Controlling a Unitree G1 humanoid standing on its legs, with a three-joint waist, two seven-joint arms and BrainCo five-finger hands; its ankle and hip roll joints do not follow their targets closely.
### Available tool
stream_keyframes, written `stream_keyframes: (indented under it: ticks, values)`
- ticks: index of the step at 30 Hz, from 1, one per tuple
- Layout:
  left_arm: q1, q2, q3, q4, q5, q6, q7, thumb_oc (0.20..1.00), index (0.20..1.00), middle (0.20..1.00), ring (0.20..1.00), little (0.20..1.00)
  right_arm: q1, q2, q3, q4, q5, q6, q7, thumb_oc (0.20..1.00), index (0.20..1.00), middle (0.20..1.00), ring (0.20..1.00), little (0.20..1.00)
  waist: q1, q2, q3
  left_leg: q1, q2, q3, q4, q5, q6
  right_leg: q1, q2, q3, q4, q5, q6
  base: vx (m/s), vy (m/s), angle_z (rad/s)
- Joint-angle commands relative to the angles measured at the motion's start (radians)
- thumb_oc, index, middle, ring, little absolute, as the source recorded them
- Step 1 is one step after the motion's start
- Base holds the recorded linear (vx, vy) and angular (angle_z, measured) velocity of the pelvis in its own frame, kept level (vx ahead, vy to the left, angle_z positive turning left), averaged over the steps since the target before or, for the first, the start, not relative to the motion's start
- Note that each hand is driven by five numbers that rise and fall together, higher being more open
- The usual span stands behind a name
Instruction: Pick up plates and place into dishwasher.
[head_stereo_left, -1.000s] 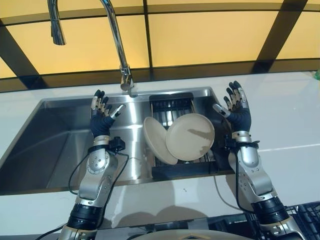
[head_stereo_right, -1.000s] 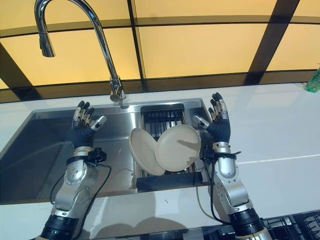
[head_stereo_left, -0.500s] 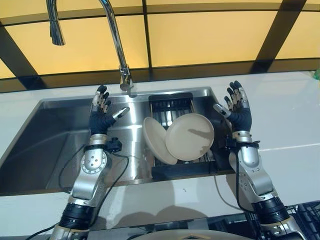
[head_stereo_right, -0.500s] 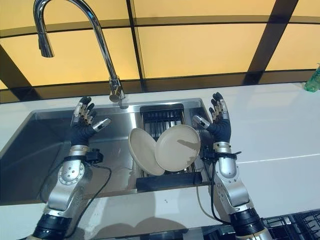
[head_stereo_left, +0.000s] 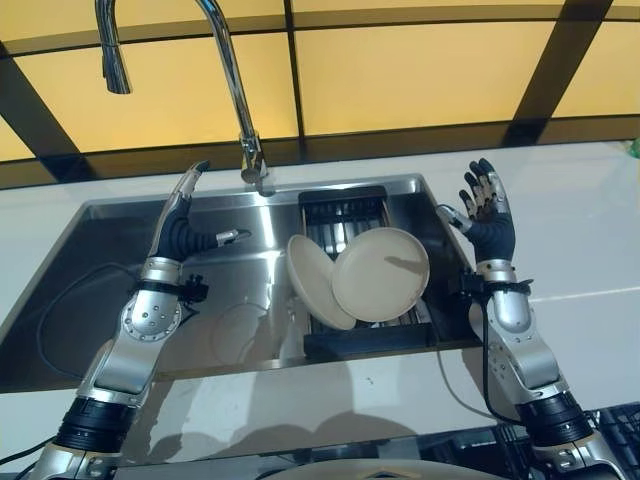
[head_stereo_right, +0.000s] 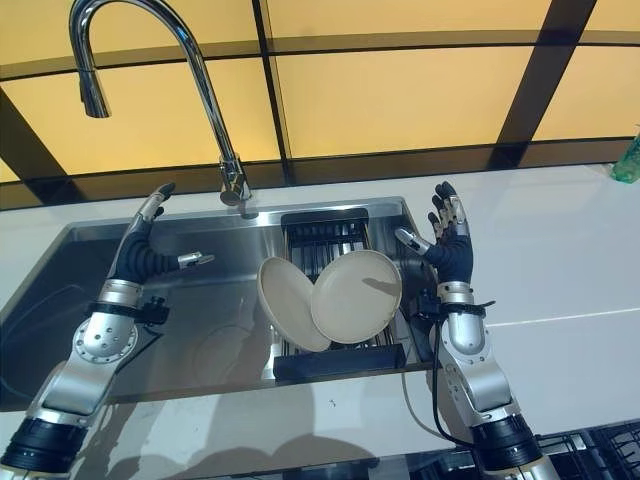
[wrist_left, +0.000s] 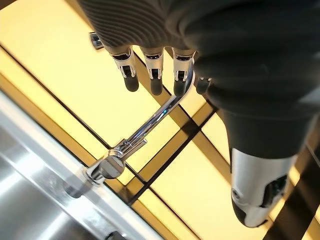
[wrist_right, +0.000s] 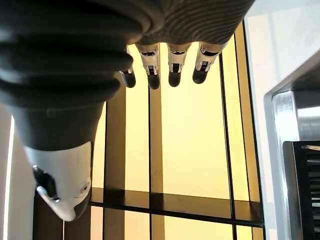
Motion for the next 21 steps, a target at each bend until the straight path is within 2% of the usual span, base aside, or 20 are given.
stream_keyframes:
  ticks: [1,6,14,18,21]
  values:
    - [-0.11,0.089,-0.013,0.085,0.102,-0.087,0.004,1.0,1.0,1.0,1.0,1.0,-0.027,-0.055,-0.037,-0.036,0.029,-0.031,0.015,1.0,1.0,1.0,1.0,1.0,-0.021,-0.012,-0.074,-0.032,0.038,0.011,0.008,-0.042,-0.033,-0.039,-0.058,-0.014,0.009,-0.013,0.075,0.04,0.049,-0.01]
    - [-0.118,0.171,-0.06,0.103,0.263,-0.144,0.027,1.0,1.0,1.0,1.0,1.0,-0.012,-0.078,-0.042,-0.036,0.043,-0.027,0.029,1.0,1.0,1.0,1.0,1.0,-0.031,-0.007,-0.071,-0.033,0.035,0.019,0.006,-0.042,-0.031,-0.044,-0.063,-0.009,0.008,-0.008,0.081,0.04,0.055,-0.01]
    - [-0.15,0.264,-0.173,0.114,0.45,-0.245,0.174,1.0,1.0,1.0,1.0,1.0,0.001,-0.115,-0.027,-0.022,0.063,-0.042,0.032,1.0,1.0,1.0,1.0,1.0,-0.053,-0.002,-0.06,-0.029,0.027,0.038,0.002,-0.045,-0.026,-0.052,-0.068,0.008,0.006,0.002,0.09,0.05,0.045,-0.03]
    - [-0.163,0.297,-0.25,0.109,0.53,-0.266,0.218,1.0,1.0,1.0,1.0,1.0,0.012,-0.124,-0.02,-0.026,0.065,-0.044,0.023,1.0,1.0,1.0,1.0,1.0,-0.068,-0.003,-0.053,-0.028,0.024,0.049,0.001,-0.049,-0.021,-0.059,-0.071,0.018,0.007,0.004,0.098,0.06,0.029,-0.05]
    - [-0.181,0.304,-0.3,0.119,0.529,-0.277,0.233,1.0,1.0,1.0,1.0,1.0,0.017,-0.13,-0.017,-0.018,0.069,-0.054,0.013,1.0,1.0,1.0,1.0,1.0,-0.078,-0.005,-0.044,-0.025,0.023,0.057,0.001,-0.052,-0.017,-0.064,-0.074,0.023,0.01,0.007,0.103,0.04,0.018,-0.08]
